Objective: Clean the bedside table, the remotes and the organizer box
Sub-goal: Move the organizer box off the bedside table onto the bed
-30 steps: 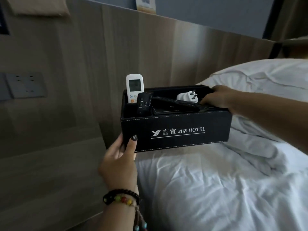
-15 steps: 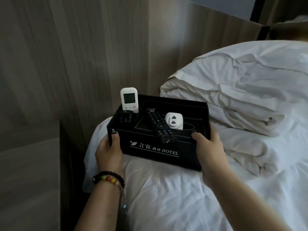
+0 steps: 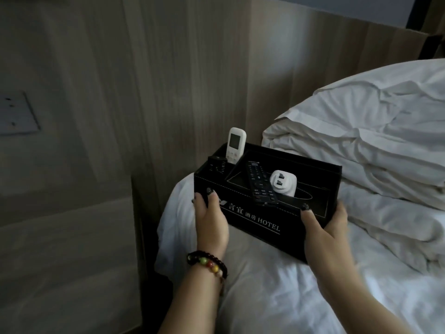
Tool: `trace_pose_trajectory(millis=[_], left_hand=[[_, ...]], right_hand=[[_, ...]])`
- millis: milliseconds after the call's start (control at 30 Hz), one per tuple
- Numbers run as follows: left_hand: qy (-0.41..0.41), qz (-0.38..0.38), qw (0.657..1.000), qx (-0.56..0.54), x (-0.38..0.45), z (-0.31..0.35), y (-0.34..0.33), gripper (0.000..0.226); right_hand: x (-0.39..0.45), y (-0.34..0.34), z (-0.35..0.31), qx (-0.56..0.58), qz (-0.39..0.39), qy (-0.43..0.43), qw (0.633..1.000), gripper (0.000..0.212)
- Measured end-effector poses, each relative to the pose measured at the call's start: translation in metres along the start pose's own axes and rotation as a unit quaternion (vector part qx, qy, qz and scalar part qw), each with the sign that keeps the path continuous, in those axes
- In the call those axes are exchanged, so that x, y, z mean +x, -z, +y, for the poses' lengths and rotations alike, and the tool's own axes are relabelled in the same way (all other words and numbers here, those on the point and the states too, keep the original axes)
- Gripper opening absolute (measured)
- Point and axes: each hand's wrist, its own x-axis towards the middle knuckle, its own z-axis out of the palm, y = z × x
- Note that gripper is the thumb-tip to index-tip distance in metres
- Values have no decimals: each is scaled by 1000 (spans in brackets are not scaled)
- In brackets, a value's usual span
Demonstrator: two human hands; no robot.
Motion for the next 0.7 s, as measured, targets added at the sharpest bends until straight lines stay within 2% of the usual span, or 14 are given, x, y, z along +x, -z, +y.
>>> trace_pose_trajectory(millis=[67, 100, 167, 233, 333, 500, 567, 700], left_hand=[[-23, -14, 1000, -3, -23, 17, 11, 63], [-40, -18, 999, -7, -33, 27, 18, 58], [-86, -12, 996, -6, -48, 54, 36, 50], [-136, 1, 991, 8, -60, 86, 60, 48], [-208, 31, 977, 30, -77, 129, 107, 49], [-274, 82, 953, 100, -98, 178, 184, 53], [-294, 92, 941, 143, -99, 194, 211, 54], [-303, 100, 918, 237, -90, 222, 264, 57]], right_hand=[[-16, -1, -14, -91, 24, 55, 994, 76], [-25, -2, -20, -113, 32, 118, 986, 77], [-47, -6, -35, -124, 16, 246, 961, 77], [-68, -14, -45, -129, -23, 318, 939, 73], [-93, -36, -56, -125, -84, 372, 916, 69], [-98, -94, -91, -148, -195, 422, 873, 68], [-92, -124, -117, -181, -227, 475, 831, 70], [-80, -198, -176, -307, -215, 602, 705, 70]])
